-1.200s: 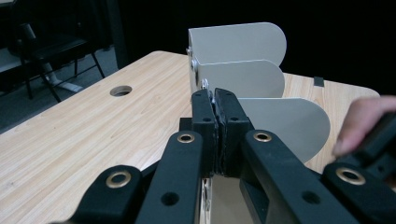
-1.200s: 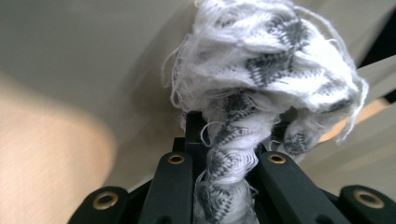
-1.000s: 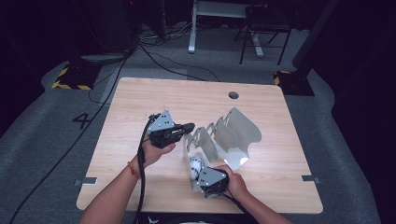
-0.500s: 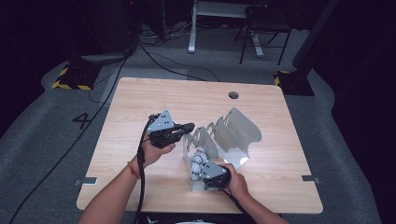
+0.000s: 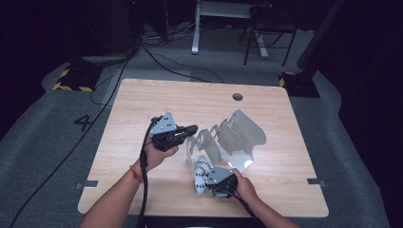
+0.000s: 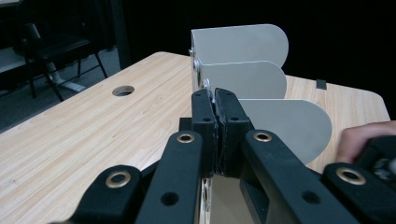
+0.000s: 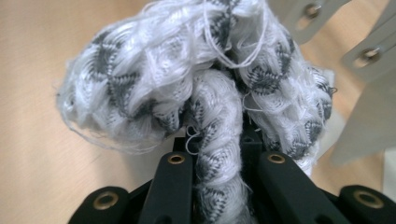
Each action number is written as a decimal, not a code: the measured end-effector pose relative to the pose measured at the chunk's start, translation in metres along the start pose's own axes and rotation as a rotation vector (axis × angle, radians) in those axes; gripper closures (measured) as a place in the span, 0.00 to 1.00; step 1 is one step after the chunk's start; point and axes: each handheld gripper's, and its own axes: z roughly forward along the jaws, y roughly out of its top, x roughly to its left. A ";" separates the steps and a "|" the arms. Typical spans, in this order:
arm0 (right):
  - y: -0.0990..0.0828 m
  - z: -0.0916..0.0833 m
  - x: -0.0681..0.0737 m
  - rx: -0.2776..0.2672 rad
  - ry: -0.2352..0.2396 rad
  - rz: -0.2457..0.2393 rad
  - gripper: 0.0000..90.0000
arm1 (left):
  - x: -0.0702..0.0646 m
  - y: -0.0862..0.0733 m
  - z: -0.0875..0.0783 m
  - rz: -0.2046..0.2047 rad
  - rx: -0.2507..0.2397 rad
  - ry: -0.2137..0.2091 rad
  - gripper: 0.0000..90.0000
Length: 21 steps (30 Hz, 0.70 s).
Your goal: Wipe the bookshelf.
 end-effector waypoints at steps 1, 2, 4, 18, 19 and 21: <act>-0.002 -0.003 0.003 0.002 0.007 -0.004 0.89 | 0.000 0.000 0.000 0.000 0.000 0.000 0.98; -0.005 -0.007 0.006 0.002 0.004 -0.006 0.90 | 0.000 0.000 0.000 0.003 0.002 0.000 0.98; -0.010 -0.011 0.010 -0.003 -0.028 -0.007 0.90 | 0.000 0.000 0.001 0.002 0.000 -0.003 0.98; 0.001 0.013 -0.006 -0.038 -0.116 0.051 0.90 | 0.000 -0.002 0.002 -0.023 0.000 -0.001 0.96; 0.002 0.013 -0.004 -0.045 -0.099 0.043 0.90 | -0.001 -0.002 0.002 -0.021 0.002 0.000 0.96; 0.002 0.010 0.000 -0.051 -0.065 0.021 0.90 | -0.002 -0.001 0.001 -0.009 0.012 0.003 0.96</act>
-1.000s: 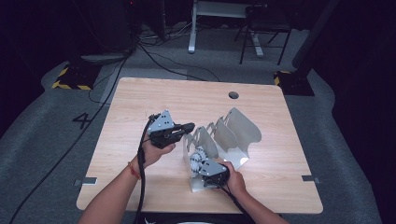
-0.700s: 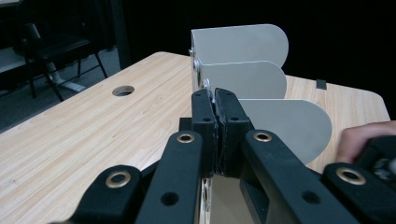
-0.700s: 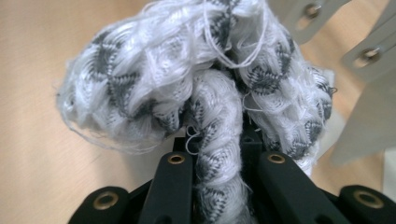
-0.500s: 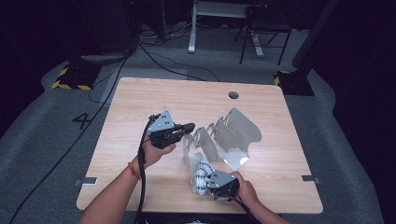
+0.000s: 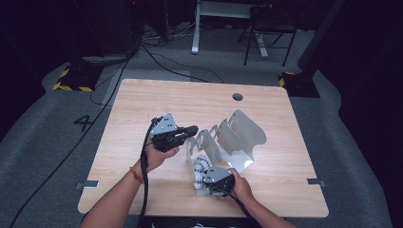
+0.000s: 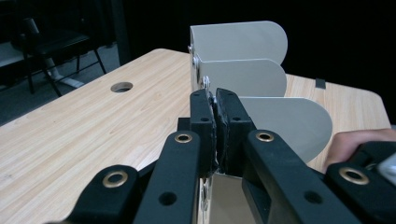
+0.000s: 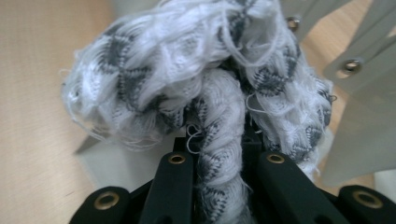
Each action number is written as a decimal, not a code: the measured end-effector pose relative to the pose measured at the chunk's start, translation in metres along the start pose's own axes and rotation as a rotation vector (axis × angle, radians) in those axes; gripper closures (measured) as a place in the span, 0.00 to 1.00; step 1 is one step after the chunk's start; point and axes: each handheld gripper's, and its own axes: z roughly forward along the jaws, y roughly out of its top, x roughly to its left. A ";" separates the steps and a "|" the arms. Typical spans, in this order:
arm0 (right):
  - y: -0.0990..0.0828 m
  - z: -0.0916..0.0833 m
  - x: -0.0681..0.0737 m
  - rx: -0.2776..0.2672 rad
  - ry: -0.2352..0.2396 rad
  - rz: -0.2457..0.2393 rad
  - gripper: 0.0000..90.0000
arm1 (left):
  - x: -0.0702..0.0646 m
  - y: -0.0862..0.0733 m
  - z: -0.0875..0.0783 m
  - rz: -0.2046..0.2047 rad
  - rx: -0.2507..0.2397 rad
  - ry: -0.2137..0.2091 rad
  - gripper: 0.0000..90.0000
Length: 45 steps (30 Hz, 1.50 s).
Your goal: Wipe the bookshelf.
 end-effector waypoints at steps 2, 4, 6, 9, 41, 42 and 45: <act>-0.002 -0.004 0.004 0.005 0.011 -0.009 0.90 | 0.000 0.000 0.001 -0.007 -0.005 -0.007 0.96; -0.003 -0.008 0.006 0.017 0.008 -0.011 0.90 | 0.001 0.001 0.002 -0.004 -0.002 -0.008 0.97; -0.004 -0.012 0.007 0.030 -0.025 -0.008 0.90 | 0.000 0.001 0.002 0.001 0.000 -0.006 0.97; -0.003 -0.024 0.006 0.005 -0.106 0.003 0.90 | 0.000 0.001 0.001 0.003 0.001 -0.006 0.97; 0.057 -0.039 -0.025 -0.028 -0.355 -0.086 0.89 | -0.003 0.001 0.006 -0.004 -0.008 -0.047 0.98; 0.055 -0.037 -0.024 -0.027 -0.351 -0.085 0.89 | -0.003 0.001 0.006 -0.005 -0.006 -0.050 0.98; 0.051 -0.036 -0.019 -0.020 -0.336 -0.090 0.89 | -0.003 0.001 0.007 -0.003 -0.008 -0.052 0.98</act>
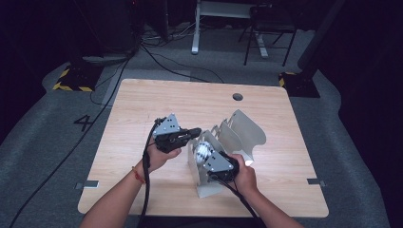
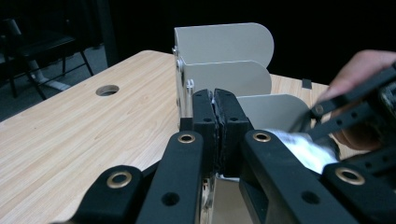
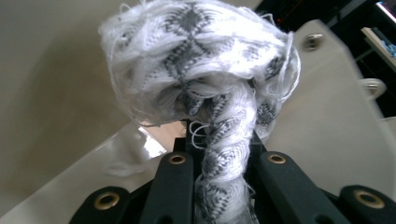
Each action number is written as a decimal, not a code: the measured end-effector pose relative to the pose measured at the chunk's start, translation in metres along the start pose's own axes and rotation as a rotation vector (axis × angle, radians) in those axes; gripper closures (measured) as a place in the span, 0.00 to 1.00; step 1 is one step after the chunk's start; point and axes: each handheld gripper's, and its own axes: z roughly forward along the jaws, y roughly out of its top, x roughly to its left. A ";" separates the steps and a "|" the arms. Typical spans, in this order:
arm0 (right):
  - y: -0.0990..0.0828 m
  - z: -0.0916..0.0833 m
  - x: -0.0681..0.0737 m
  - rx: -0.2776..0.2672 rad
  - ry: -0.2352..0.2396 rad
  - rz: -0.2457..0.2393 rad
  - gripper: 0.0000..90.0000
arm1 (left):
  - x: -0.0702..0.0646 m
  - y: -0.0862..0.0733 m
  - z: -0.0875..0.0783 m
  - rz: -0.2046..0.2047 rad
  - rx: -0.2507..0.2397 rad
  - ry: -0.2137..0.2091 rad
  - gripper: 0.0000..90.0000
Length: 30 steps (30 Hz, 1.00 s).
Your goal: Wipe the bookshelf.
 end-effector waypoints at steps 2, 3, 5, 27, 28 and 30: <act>-0.006 0.000 0.007 0.004 0.007 -0.018 0.89 | 0.000 0.000 0.001 0.002 0.000 -0.005 0.98; -0.009 0.002 0.009 0.011 0.016 -0.008 0.89 | 0.000 0.000 0.002 0.002 0.000 -0.004 0.98; -0.016 0.005 0.012 0.024 0.044 -0.002 0.89 | 0.000 0.000 0.002 -0.001 -0.001 -0.002 0.98; -0.049 0.009 0.025 0.051 0.471 0.055 0.90 | 0.000 0.001 0.002 0.014 0.003 0.006 0.98; -0.048 0.006 0.024 0.020 0.451 0.061 0.90 | -0.001 0.001 0.002 0.010 0.003 0.005 0.98; -0.042 -0.001 0.019 -0.047 0.409 0.083 0.90 | -0.001 0.001 0.002 0.011 0.003 0.005 0.98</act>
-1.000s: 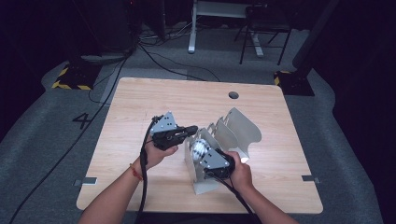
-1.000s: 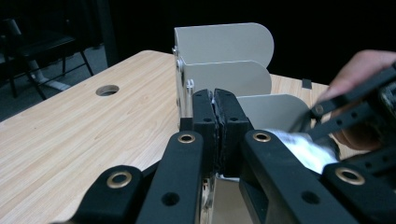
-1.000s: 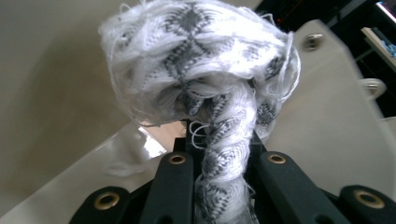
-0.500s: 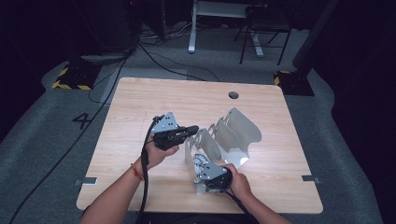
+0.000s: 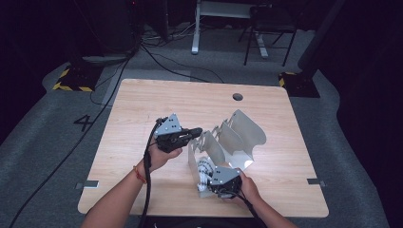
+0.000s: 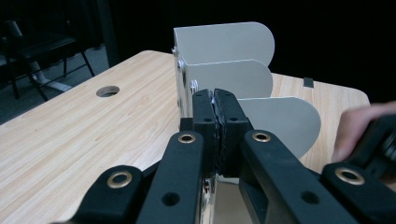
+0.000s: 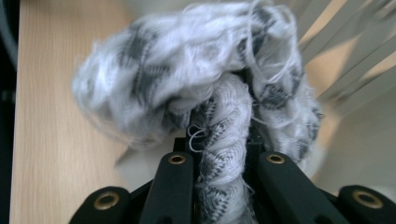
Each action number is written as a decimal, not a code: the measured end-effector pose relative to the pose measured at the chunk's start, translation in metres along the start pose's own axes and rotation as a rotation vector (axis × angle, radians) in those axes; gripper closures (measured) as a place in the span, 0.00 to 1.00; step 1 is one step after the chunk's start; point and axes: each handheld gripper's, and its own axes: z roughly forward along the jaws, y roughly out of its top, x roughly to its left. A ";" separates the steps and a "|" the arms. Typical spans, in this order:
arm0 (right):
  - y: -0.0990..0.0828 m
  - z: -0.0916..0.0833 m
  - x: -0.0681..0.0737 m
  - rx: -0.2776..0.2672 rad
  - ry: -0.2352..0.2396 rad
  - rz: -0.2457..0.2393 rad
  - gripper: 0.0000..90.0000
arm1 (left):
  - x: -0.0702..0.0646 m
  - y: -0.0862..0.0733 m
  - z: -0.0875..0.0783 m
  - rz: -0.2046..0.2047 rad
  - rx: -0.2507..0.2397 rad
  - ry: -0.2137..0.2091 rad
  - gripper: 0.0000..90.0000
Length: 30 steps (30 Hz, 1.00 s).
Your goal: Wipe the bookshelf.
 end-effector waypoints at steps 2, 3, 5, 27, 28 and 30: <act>0.011 -0.009 -0.003 -0.081 -0.044 0.009 0.90 | 0.000 0.000 0.000 0.001 0.000 0.002 0.98; 0.015 -0.012 -0.003 -0.106 -0.058 0.014 0.90 | 0.000 0.000 0.000 0.001 0.000 0.002 0.98; 0.024 -0.018 -0.005 -0.150 -0.111 -0.001 0.90 | 0.000 0.000 0.000 -0.002 -0.003 0.003 0.98; 0.040 0.012 -0.008 -0.065 -0.201 -0.002 0.90 | 0.000 -0.001 -0.001 0.002 -0.002 0.004 0.98; 0.036 0.014 -0.006 -0.051 -0.189 0.000 0.90 | 0.000 -0.001 -0.001 0.000 -0.004 0.006 0.98; 0.026 0.019 -0.003 -0.013 -0.145 0.005 0.90 | 0.000 -0.001 0.000 -0.004 -0.005 0.001 0.98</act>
